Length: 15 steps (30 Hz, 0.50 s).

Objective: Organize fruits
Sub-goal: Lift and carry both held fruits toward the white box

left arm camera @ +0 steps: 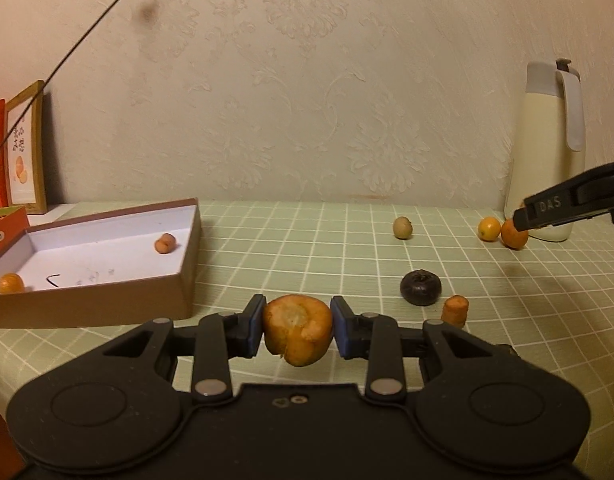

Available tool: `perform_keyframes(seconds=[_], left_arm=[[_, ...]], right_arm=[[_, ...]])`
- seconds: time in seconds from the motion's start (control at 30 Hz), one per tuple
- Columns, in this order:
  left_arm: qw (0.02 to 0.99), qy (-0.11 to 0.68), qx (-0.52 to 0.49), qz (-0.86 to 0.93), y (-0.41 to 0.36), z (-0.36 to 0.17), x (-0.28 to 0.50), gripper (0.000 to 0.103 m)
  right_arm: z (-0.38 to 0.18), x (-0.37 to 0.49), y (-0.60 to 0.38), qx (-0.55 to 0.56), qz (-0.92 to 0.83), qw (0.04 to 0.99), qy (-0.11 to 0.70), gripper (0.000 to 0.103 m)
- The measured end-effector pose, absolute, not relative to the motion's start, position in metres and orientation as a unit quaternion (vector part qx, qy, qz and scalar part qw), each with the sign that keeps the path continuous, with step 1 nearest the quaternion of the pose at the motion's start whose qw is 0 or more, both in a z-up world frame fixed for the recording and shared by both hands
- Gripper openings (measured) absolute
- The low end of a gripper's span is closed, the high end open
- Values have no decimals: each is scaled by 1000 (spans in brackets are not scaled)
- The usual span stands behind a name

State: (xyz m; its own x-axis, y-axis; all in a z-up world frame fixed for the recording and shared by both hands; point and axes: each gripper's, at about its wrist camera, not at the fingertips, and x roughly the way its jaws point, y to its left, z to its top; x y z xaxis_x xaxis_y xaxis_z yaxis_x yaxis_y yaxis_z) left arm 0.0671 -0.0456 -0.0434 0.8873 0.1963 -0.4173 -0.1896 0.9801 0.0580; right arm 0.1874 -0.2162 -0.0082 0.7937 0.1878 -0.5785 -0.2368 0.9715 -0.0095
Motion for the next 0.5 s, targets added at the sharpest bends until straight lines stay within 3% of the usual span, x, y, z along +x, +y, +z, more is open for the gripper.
perform_keyframes(seconds=[0.5], left_arm=[[973, 210, 12, 95, -49, -39, 63, 26]], right_arm=[[-5, 173, -224, -48, 110, 946, 301, 38]])
